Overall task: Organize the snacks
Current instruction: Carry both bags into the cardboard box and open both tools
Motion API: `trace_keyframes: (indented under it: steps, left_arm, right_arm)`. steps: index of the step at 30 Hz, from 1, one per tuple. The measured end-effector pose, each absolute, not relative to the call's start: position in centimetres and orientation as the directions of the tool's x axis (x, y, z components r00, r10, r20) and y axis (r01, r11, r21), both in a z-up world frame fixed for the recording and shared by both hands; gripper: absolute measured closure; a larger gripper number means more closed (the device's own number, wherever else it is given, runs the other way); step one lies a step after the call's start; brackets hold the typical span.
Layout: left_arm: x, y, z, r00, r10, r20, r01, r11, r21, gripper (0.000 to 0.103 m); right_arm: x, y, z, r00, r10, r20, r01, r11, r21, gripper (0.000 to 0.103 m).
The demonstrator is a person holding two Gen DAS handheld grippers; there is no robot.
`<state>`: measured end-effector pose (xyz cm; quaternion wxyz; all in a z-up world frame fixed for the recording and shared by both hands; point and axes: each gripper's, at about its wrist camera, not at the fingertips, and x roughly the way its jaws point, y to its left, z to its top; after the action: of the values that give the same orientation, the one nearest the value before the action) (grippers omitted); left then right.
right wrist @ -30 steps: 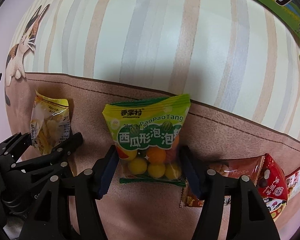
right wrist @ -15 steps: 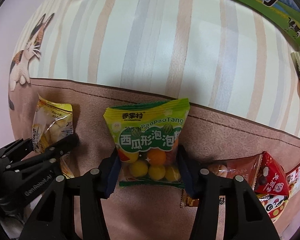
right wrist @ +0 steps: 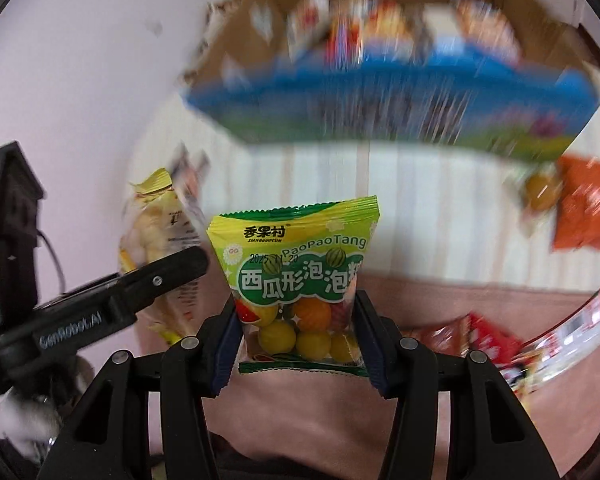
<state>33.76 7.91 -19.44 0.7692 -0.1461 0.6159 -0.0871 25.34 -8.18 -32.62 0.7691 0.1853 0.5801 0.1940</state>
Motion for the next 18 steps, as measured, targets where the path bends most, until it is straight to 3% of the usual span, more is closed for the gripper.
trace_keyframes:
  steps: [4, 10, 18]
  left_arm:
    - [38.0, 5.2, -14.4, 0.280, -0.356, -0.892, 0.049, 0.933, -0.357, 0.059]
    - [45.8, 1.9, -13.7, 0.247, -0.306, -0.920, 0.108, 0.952, -0.287, 0.059]
    - [53.1, 1.9, -18.7, 0.104, -0.209, -0.972, 0.069, 0.977, -0.202, 0.059]
  right_arm:
    - [27.4, -11.8, -27.8, 0.348, 0.529, -0.775, -0.069, 0.838, 0.541, 0.048]
    - [33.8, -14.2, -24.6, 0.433, 0.490, -0.757, -0.040, 0.849, 0.526, 0.048]
    - [41.0, -13.6, -30.1, 0.344, 0.500, -0.795, 0.050, 0.835, 0.548, 0.048]
